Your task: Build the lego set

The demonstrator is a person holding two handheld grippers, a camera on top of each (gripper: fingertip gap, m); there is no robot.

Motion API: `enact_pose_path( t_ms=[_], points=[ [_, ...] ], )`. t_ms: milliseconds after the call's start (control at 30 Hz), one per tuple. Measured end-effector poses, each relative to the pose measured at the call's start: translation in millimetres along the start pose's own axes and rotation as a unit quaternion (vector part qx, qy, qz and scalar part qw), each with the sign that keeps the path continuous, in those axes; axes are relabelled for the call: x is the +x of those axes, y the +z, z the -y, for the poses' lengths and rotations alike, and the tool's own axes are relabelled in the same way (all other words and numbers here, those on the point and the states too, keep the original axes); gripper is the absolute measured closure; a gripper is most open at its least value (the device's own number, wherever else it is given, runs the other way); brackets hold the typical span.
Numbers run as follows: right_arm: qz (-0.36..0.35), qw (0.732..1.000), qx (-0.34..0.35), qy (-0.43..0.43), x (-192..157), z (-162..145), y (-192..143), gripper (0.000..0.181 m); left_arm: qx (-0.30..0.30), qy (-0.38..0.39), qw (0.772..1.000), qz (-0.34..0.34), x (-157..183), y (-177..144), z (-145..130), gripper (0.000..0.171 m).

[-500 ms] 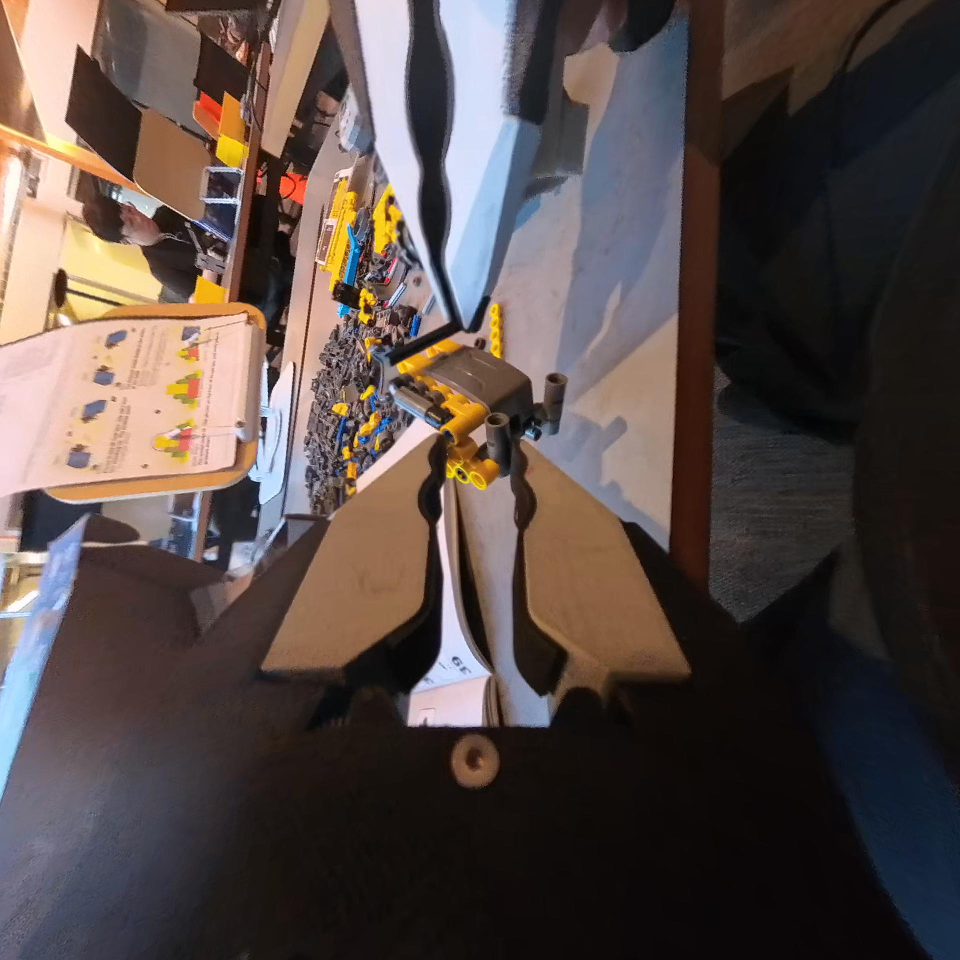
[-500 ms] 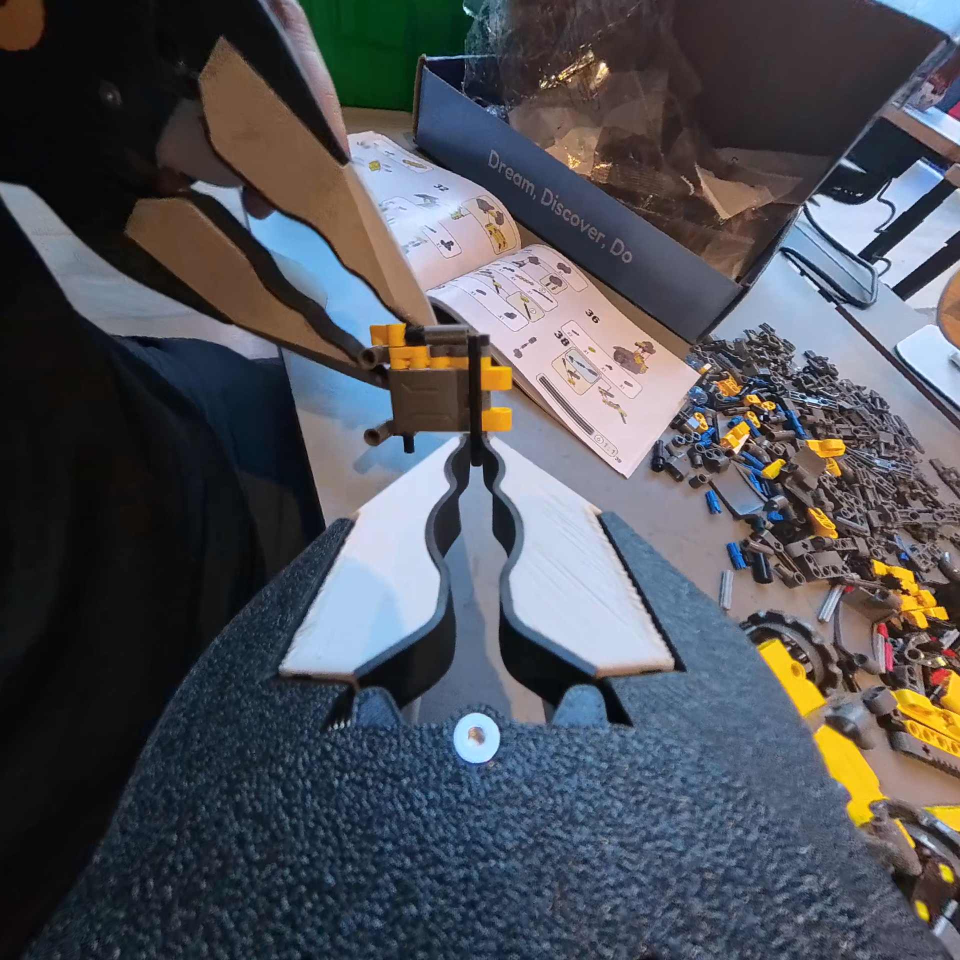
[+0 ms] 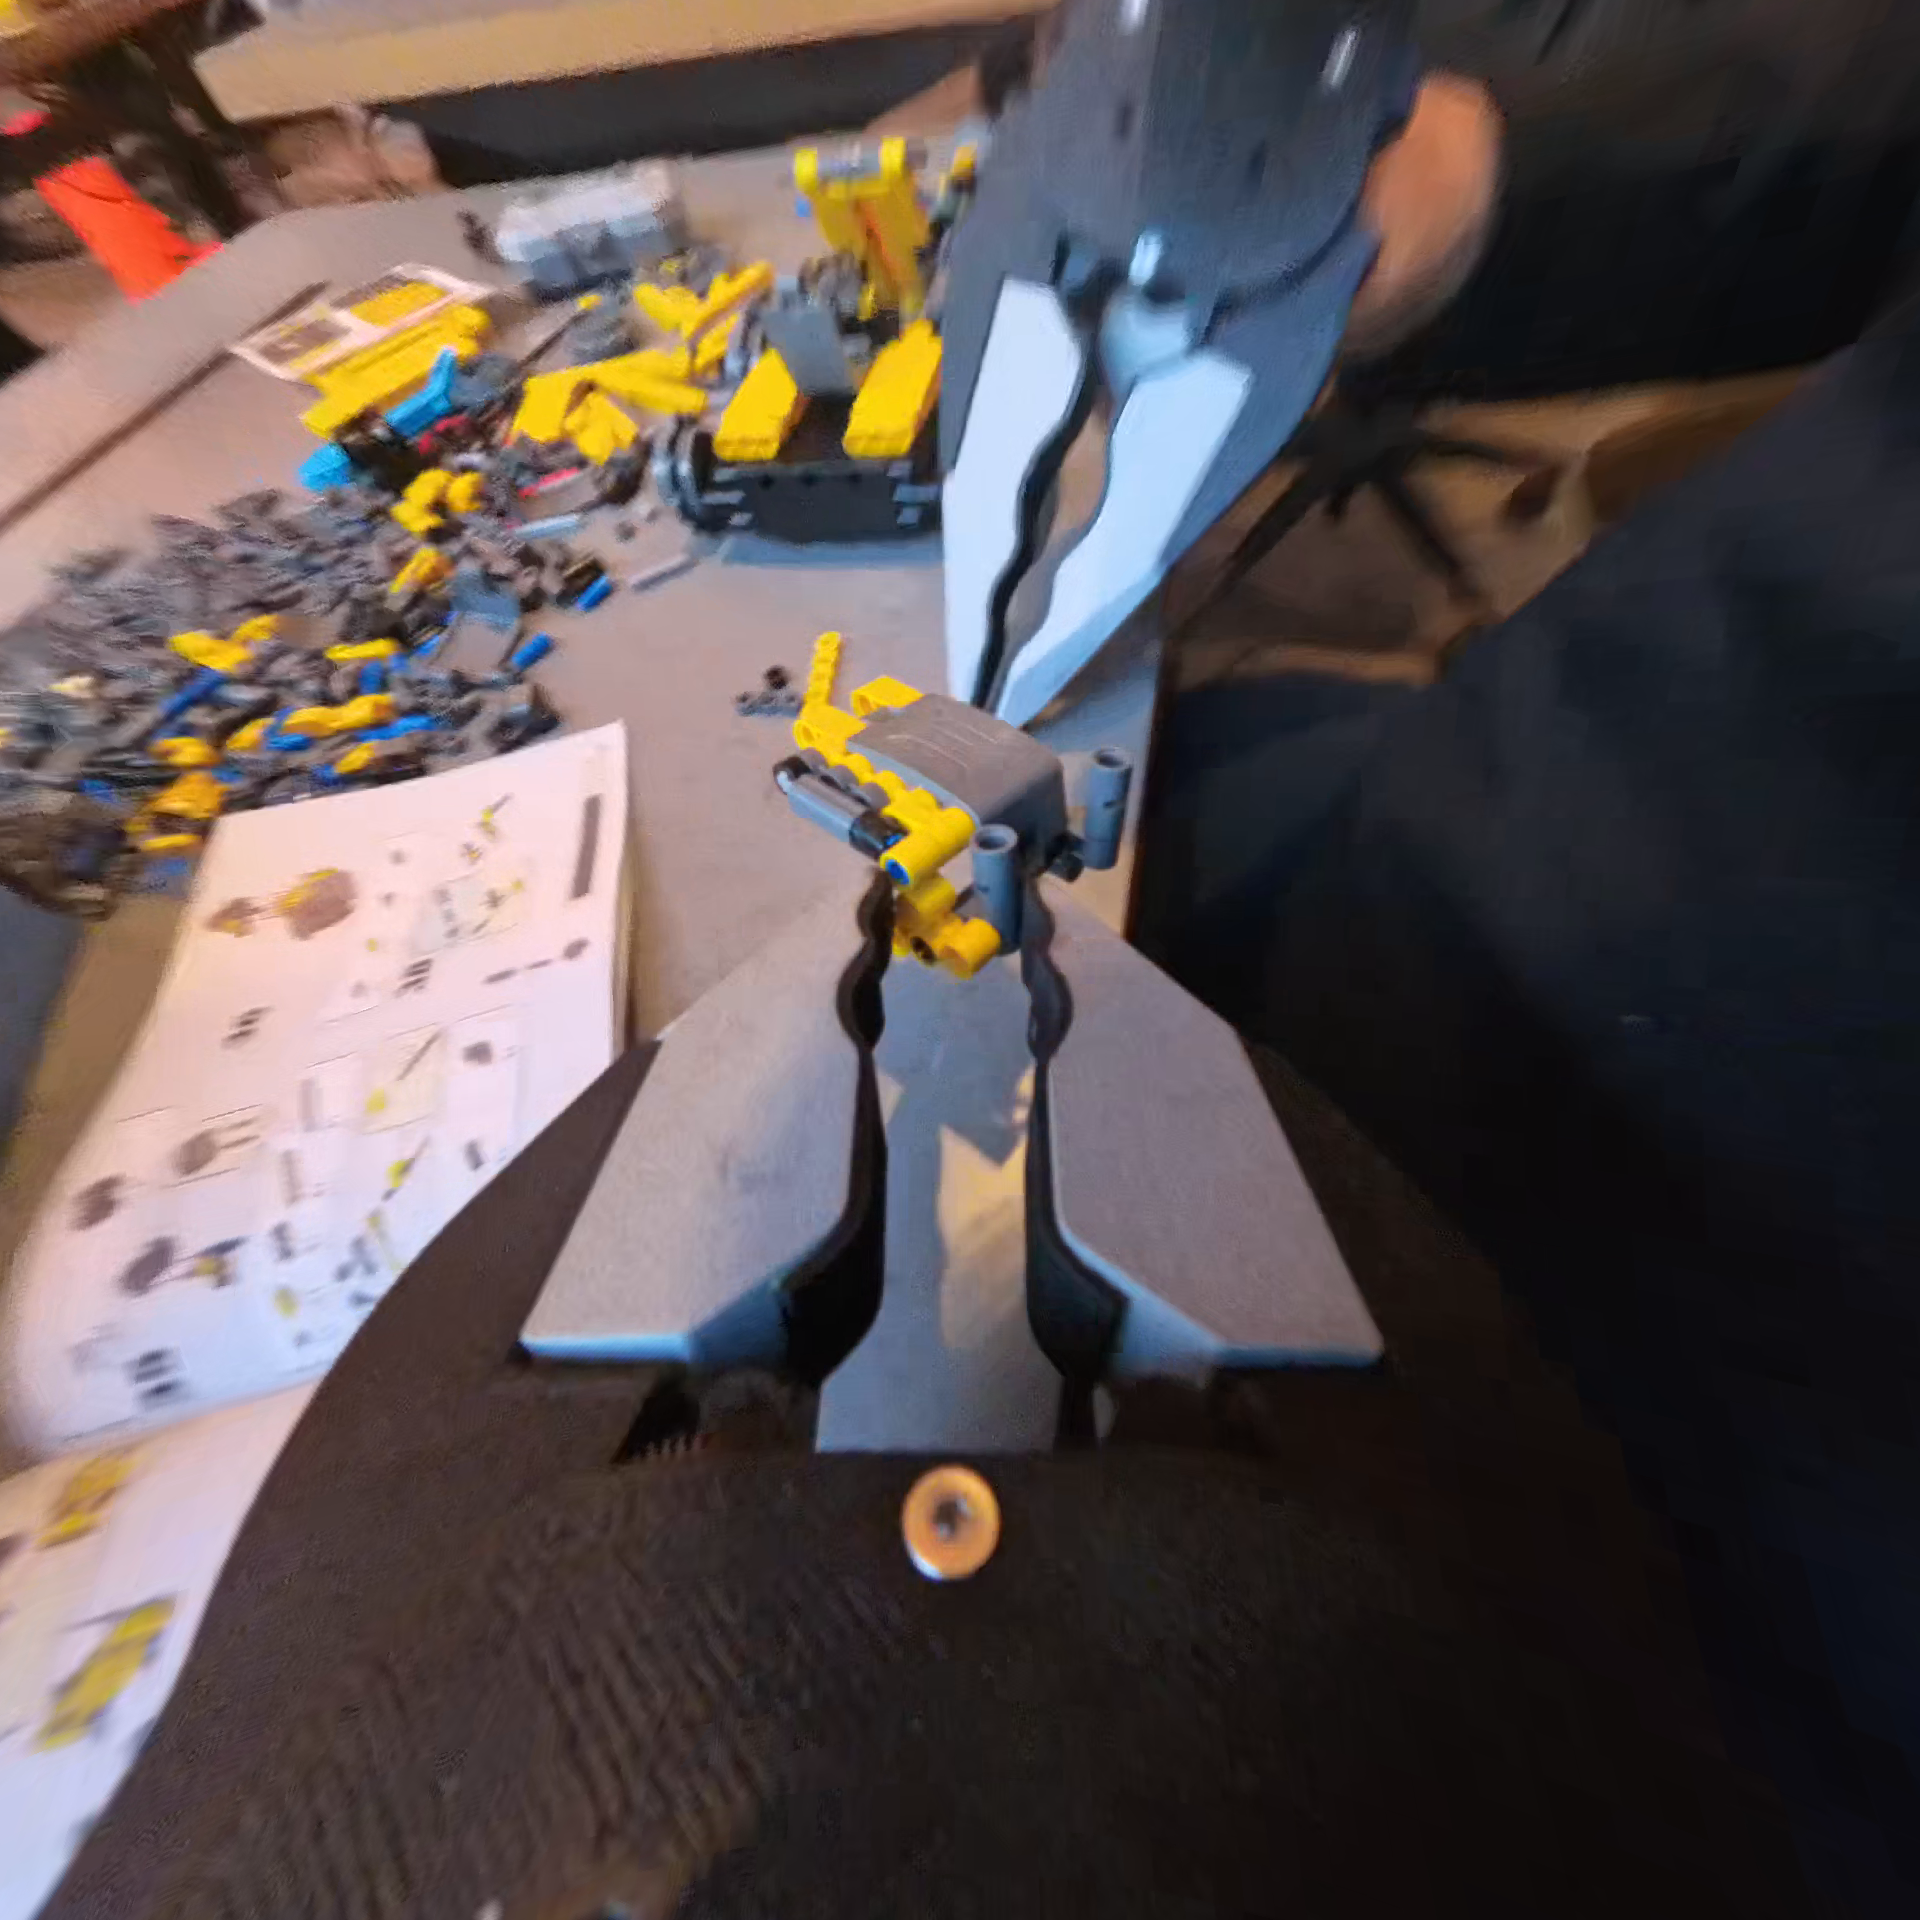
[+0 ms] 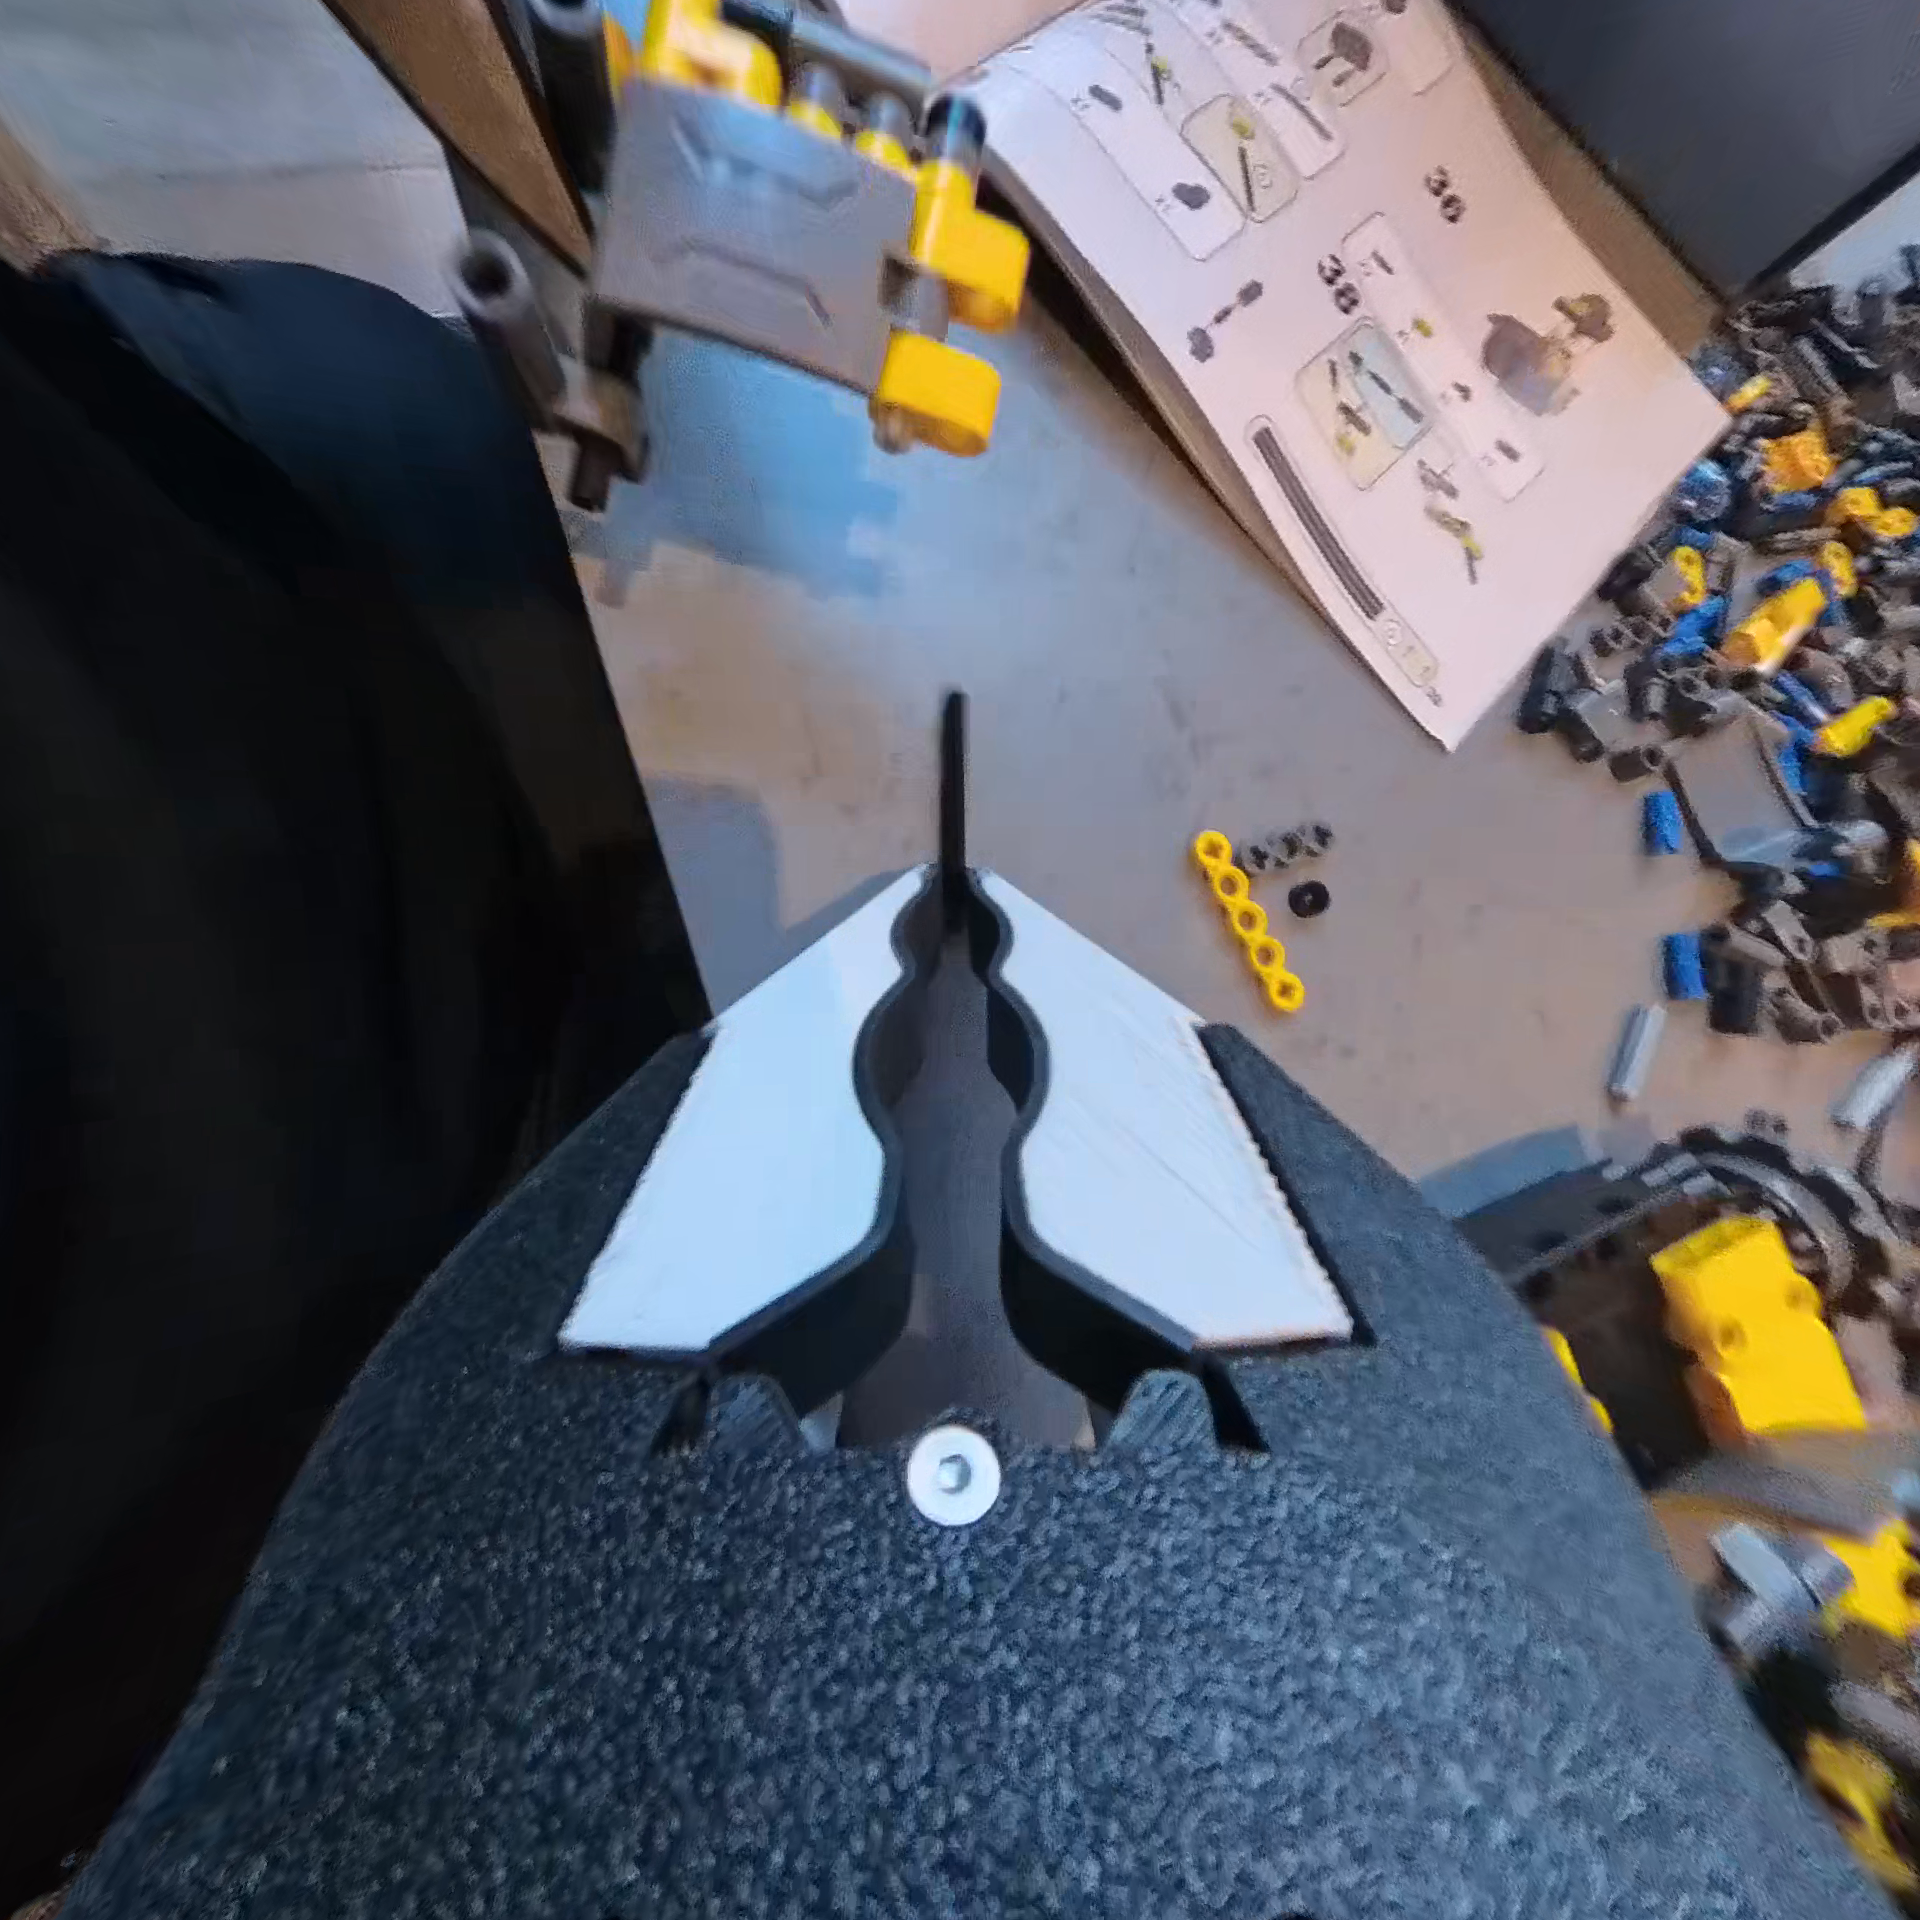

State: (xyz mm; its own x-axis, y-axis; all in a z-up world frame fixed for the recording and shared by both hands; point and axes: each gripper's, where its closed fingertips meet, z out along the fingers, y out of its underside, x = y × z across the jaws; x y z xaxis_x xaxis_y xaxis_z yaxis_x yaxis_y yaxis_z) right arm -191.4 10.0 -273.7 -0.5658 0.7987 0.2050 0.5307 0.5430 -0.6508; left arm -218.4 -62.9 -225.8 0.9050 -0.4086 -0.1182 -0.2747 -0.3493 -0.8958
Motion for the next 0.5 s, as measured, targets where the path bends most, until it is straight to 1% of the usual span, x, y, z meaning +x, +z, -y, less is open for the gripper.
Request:
enact_pose_path(
  t_ms=[67, 100, 133, 233, 300, 367, 433, 467, 500],
  points=[
    [0.018, 1.000, 0.007, 0.008, -2, 6, 4, 0.175, 0.059, -0.049, 0.997, -0.032, -1, -7, 16, 0.149],
    [0.025, 1.000, 0.006, 0.011, -2, 7, 5, 0.172, 0.078, -0.061, 0.994, -0.040, -3, -10, 21, 0.149],
    [0.029, 0.999, 0.008, 0.013, -1, 9, 5, 0.161, 0.085, -0.069, 0.993, -0.047, -5, -12, 22, 0.149],
    [0.041, 0.998, 0.024, 0.030, 2, 12, 2, 0.151, 0.081, -0.101, 0.988, -0.086, -6, -13, 20, 0.149],
    [0.052, 0.997, 0.052, 0.039, 4, 19, -4, 0.147, 0.090, -0.125, 0.983, -0.104, -7, -12, 23, 0.149],
    [0.087, 0.989, 0.108, 0.045, -1, 40, -13, 0.140, 0.101, -0.135, 0.976, -0.137, -2, -13, 27, 0.150],
    [0.131, 0.974, 0.172, 0.060, -7, 63, -23, 0.137, 0.101, -0.128, 0.973, -0.161, 3, -12, 29, 0.150],
    [0.148, 0.969, 0.187, 0.070, -8, 70, -24, 0.141, 0.091, -0.125, 0.978, -0.142, -3, -9, 25, 0.150],
    [0.139, 0.971, 0.178, 0.078, -3, 70, -17, 0.151, 0.070, -0.127, 0.983, -0.112, -14, -4, 19, 0.150]
  ],
)
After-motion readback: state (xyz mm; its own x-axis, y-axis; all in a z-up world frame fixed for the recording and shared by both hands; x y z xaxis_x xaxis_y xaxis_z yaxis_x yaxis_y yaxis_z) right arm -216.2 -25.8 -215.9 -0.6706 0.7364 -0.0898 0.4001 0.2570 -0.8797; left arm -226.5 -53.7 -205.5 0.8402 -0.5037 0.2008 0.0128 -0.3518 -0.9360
